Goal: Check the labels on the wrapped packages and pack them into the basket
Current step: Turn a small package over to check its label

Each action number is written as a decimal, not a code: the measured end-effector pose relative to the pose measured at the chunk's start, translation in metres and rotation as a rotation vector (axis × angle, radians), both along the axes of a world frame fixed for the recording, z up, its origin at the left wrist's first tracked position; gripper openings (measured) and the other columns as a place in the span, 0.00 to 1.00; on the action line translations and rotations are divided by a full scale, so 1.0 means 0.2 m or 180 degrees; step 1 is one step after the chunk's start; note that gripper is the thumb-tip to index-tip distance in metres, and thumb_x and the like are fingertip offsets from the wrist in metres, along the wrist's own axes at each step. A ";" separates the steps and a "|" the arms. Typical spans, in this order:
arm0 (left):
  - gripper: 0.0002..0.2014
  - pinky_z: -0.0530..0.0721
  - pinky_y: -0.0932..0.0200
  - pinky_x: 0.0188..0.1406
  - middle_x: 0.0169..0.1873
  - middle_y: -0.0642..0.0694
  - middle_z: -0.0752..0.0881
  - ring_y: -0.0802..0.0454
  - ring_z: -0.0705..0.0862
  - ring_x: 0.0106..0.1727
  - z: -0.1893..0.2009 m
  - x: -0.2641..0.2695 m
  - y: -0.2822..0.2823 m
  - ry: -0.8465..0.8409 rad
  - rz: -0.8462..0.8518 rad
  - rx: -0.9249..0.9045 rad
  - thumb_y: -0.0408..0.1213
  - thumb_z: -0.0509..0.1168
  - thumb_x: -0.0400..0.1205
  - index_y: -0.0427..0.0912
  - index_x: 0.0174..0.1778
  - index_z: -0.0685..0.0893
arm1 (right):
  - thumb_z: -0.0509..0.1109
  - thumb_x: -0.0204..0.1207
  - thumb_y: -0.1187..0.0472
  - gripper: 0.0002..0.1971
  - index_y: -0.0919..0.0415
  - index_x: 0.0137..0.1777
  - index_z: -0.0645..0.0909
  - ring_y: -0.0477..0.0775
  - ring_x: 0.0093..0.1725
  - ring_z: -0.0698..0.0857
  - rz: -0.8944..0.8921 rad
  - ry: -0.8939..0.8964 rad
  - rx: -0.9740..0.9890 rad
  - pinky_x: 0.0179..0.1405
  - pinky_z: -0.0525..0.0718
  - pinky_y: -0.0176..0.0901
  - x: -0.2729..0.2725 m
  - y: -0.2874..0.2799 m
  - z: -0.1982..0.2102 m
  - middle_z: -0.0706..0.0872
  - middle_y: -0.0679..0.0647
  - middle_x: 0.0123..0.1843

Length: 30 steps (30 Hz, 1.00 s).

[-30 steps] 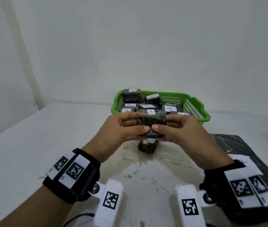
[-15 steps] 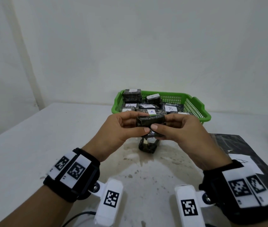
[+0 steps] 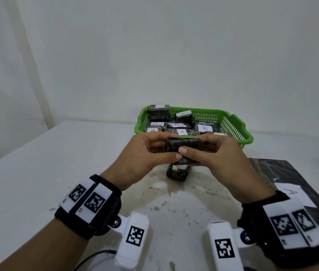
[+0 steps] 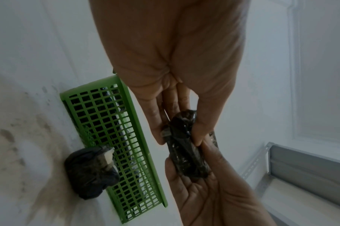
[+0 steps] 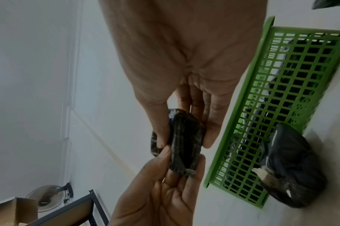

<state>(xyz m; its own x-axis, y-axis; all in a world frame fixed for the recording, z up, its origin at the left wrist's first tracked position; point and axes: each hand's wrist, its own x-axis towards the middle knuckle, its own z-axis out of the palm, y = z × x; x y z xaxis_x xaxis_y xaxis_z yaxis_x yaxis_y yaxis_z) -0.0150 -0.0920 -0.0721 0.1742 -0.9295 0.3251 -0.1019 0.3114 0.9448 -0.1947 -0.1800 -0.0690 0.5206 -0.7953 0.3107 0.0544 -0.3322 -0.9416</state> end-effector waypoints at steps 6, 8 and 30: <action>0.19 0.89 0.54 0.59 0.53 0.38 0.93 0.42 0.92 0.56 0.01 0.02 0.00 0.0016 0.0011 0.0016 0.23 0.75 0.75 0.36 0.63 0.88 | 0.82 0.73 0.70 0.16 0.67 0.60 0.90 0.60 0.53 0.96 0.0311 0.0180 0.0186 0.55 0.95 0.49 -0.03 -0.02 0.02 0.96 0.60 0.54; 0.19 0.89 0.54 0.59 0.53 0.38 0.93 0.42 0.92 0.56 0.00 0.02 0.00 0.0032 0.0000 0.0016 0.22 0.75 0.75 0.36 0.63 0.88 | 0.82 0.73 0.70 0.15 0.67 0.60 0.90 0.60 0.54 0.96 0.0310 0.0142 0.0192 0.53 0.95 0.47 -0.04 -0.02 0.02 0.96 0.61 0.53; 0.19 0.90 0.57 0.55 0.53 0.38 0.93 0.43 0.92 0.56 0.01 0.03 0.00 0.0069 -0.0041 -0.0121 0.20 0.75 0.74 0.37 0.61 0.89 | 0.83 0.72 0.65 0.16 0.65 0.59 0.91 0.60 0.54 0.96 0.0202 -0.0006 0.0144 0.61 0.92 0.60 -0.03 -0.02 0.01 0.96 0.60 0.52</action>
